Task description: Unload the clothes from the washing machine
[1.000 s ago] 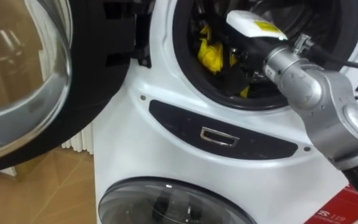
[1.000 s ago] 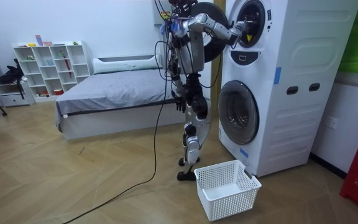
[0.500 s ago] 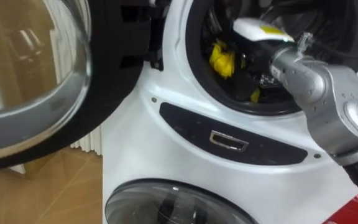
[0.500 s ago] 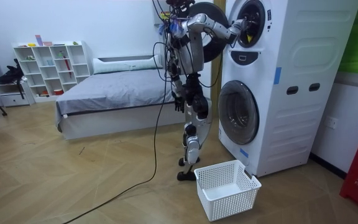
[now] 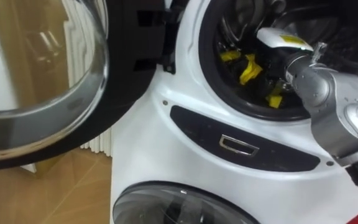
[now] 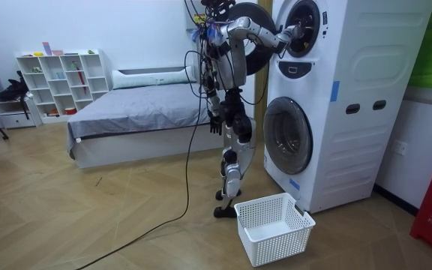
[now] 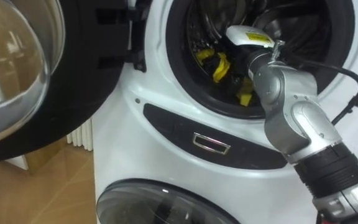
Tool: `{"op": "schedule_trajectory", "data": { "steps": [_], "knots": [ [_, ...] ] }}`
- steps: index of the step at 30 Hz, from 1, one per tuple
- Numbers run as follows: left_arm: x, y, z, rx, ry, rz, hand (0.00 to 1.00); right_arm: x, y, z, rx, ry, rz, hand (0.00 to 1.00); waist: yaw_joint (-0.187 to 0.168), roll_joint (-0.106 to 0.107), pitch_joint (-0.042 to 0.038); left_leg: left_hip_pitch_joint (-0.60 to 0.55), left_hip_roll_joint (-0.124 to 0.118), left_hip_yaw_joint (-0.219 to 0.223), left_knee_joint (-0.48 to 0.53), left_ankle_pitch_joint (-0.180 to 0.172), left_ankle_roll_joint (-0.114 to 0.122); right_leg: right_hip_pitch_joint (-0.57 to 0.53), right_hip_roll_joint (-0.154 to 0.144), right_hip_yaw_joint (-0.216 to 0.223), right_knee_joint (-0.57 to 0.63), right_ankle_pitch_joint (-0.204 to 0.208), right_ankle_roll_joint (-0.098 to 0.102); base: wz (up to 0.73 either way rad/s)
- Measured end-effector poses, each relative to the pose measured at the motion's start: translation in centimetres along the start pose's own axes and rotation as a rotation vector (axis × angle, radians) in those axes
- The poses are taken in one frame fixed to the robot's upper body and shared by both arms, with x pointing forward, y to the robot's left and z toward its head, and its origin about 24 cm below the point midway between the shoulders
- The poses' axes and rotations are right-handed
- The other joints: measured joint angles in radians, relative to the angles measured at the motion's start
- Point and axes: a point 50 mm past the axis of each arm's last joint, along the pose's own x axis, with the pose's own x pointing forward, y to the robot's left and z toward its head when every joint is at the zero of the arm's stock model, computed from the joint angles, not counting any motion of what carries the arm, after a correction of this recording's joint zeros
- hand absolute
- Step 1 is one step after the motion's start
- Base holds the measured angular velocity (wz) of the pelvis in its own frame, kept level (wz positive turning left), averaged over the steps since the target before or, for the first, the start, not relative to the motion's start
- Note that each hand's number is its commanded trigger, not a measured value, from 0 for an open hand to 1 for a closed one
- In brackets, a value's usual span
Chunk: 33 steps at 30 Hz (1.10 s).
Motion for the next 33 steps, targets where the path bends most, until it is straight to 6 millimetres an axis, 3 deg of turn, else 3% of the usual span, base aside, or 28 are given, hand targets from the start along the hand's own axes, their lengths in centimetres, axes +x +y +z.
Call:
{"op": "schedule_trajectory", "data": {
  "steps": [6, 10, 12, 16, 17, 20, 25, 29, 33],
  "knots": [
    [0.0, -0.3, 0.0, 0.017, -0.006, -0.008, 0.0, -0.7, -0.5, 1.1, 0.003, -0.06, -0.056, 1.0, 0.001, 0.011, 0.0013, -0.002, 0.006, 0.021, -0.004, 0.001, -0.001, -0.018, 0.001, 0.022, 0.013, 0.0, 0.0, -0.11],
    [-0.1, -0.4, -0.4, 0.012, -0.017, -0.008, 0.0, -2.2, -1.6, 2.9, 0.014, -0.158, -0.127, 1.0, -0.008, 0.013, -0.0035, -0.023, 0.016, 0.059, -0.004, 0.001, -0.001, -0.066, 0.004, 0.061, 0.032, 0.001, 0.001, -0.25],
    [-0.2, -0.6, -0.7, -0.004, -0.014, -0.009, 0.0, -3.6, -2.1, 3.9, 0.028, -0.225, -0.173, 1.0, -0.032, 0.012, -0.0086, -0.032, 0.016, 0.061, -0.006, 0.0, 0.0, -0.078, 0.004, 0.074, 0.032, 0.002, 0.003, -0.08],
    [-0.5, -1.7, -2.0, 0.006, 0.007, -0.037, 0.0, -7.1, -1.8, 5.8, 0.119, -0.397, -0.226, 1.0, -0.067, 0.059, -0.0153, -0.008, 0.018, 0.072, -0.007, 0.0, 0.001, -0.064, -0.003, 0.099, 0.03, 0.007, 0.011, -0.2],
    [-0.6, -2.0, -2.4, 0.007, 0.012, -0.041, 0.0, -7.8, -1.4, 6.1, 0.167, -0.443, -0.217, 1.0, -0.083, 0.068, -0.0229, -0.006, 0.017, 0.072, -0.007, 0.0, 0.001, -0.06, -0.004, 0.096, 0.03, 0.009, 0.015, -0.09],
    [-0.7, -2.4, -2.8, 0.002, 0.007, -0.04, 0.0, -9.6, -0.5, 6.4, 0.289, -0.54, -0.212, 1.0, -0.136, 0.088, -0.0226, 0.002, 0.017, 0.079, -0.023, 0.0, 0.001, -0.062, -0.004, 0.105, 0.029, 0.01, 0.015, 0.0],
    [-0.9, -3.0, -3.3, -0.023, 0.001, -0.039, 0.0, -10.5, -0.6, 6.2, 0.423, -0.621, -0.199, 1.0, -0.2, 0.088, -0.0222, 0.008, 0.018, 0.086, -0.037, 0.0, 0.001, -0.062, 0.002, 0.131, 0.029, 0.01, 0.015, -0.11],
    [-1.2, -3.6, -3.7, -0.043, -0.004, -0.04, 0.0, -12.7, -0.7, 4.8, 0.532, -0.667, -0.227, 1.0, -0.232, 0.081, -0.027, 0.01, 0.019, 0.086, -0.036, 0.0, 0.001, -0.058, 0.002, 0.129, 0.029, 0.01, 0.015, 0.0],
    [-1.5, -4.2, -5.0, -0.055, 0.029, -0.032, 0.0, -13.5, -0.7, 3.1, 0.588, -0.651, -0.27, 1.0, -0.26, 0.082, -0.0263, 0.018, 0.025, 0.105, -0.034, -0.002, 0.004, -0.052, 0.001, 0.133, 0.029, 0.01, 0.015, -0.06]
  ]
}}
